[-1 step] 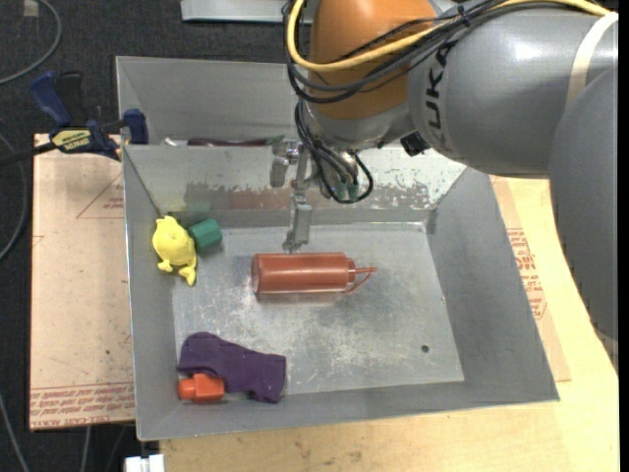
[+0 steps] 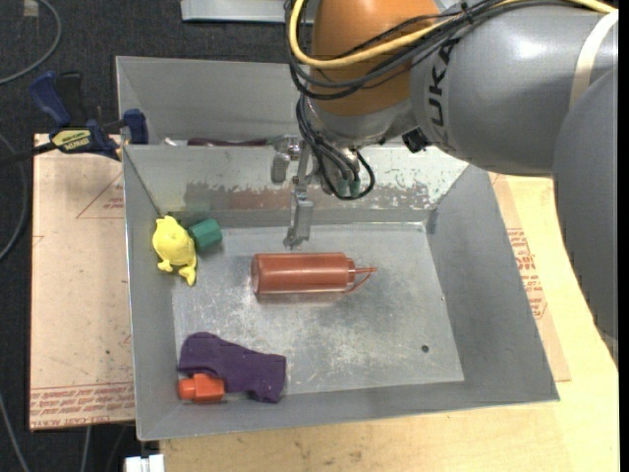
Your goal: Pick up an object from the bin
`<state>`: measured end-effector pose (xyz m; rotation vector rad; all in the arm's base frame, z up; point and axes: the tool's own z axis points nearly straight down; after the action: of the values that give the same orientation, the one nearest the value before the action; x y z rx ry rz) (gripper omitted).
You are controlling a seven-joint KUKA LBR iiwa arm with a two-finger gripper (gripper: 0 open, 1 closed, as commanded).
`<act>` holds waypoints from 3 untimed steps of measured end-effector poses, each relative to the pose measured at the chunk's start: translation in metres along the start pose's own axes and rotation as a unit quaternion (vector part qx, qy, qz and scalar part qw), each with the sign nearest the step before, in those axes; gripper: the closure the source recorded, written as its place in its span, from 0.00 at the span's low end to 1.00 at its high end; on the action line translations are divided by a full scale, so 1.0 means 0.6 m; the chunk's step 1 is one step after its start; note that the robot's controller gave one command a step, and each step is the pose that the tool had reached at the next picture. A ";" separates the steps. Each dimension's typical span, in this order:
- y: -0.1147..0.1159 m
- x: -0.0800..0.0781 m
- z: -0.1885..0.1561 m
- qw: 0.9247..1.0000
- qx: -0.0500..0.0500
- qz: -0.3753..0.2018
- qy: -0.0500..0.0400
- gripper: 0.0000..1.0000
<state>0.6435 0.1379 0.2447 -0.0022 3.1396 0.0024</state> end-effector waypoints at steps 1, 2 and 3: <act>-0.046 0.012 0.094 1.000 0.000 -0.013 -0.002 0.00; -0.142 0.059 0.142 1.000 0.000 -0.027 0.001 0.00; -0.148 0.044 0.182 0.995 -0.001 -0.101 -0.003 0.00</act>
Offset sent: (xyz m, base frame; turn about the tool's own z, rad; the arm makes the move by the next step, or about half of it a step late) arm -0.0356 -0.0854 -0.0847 -0.0566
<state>0.6171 0.0491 0.1351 -0.3174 3.1182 0.0041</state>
